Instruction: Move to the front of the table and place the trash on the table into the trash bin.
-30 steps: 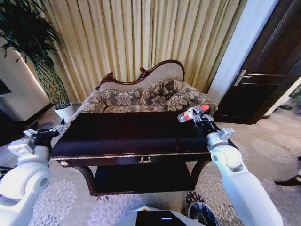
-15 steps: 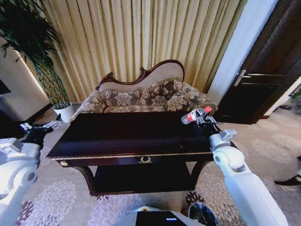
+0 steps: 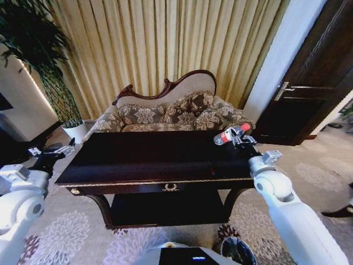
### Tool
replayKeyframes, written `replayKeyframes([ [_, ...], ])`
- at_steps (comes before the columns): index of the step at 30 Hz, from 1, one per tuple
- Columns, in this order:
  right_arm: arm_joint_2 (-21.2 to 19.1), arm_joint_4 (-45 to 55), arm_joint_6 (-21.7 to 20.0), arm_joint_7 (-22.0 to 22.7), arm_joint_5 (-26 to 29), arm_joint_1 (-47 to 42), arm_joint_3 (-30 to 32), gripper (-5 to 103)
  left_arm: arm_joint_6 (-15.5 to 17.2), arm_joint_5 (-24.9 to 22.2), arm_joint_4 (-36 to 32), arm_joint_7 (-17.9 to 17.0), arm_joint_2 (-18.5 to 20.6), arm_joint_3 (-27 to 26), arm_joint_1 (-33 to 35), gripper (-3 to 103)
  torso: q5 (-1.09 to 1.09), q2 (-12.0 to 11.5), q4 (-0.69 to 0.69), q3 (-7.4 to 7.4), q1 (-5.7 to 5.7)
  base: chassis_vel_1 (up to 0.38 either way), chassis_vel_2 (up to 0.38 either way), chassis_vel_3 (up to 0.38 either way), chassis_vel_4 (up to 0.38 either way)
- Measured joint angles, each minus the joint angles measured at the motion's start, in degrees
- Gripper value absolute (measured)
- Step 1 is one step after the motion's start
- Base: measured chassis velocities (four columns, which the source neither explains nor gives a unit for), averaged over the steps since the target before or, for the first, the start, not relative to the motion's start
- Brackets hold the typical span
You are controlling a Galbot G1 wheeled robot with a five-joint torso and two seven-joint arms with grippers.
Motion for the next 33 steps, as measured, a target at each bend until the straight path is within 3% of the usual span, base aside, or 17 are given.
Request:
replayKeyframes([
  [33,1.89,0.59,2.35,0.0,-2.49,-3.32,1.54,31,-1.62,0.06,-0.5,-0.32,-0.54,0.03,0.97,100,0.0,-0.01,0.01,0.0,0.0,0.187,-0.188,-0.185,0.188],
])
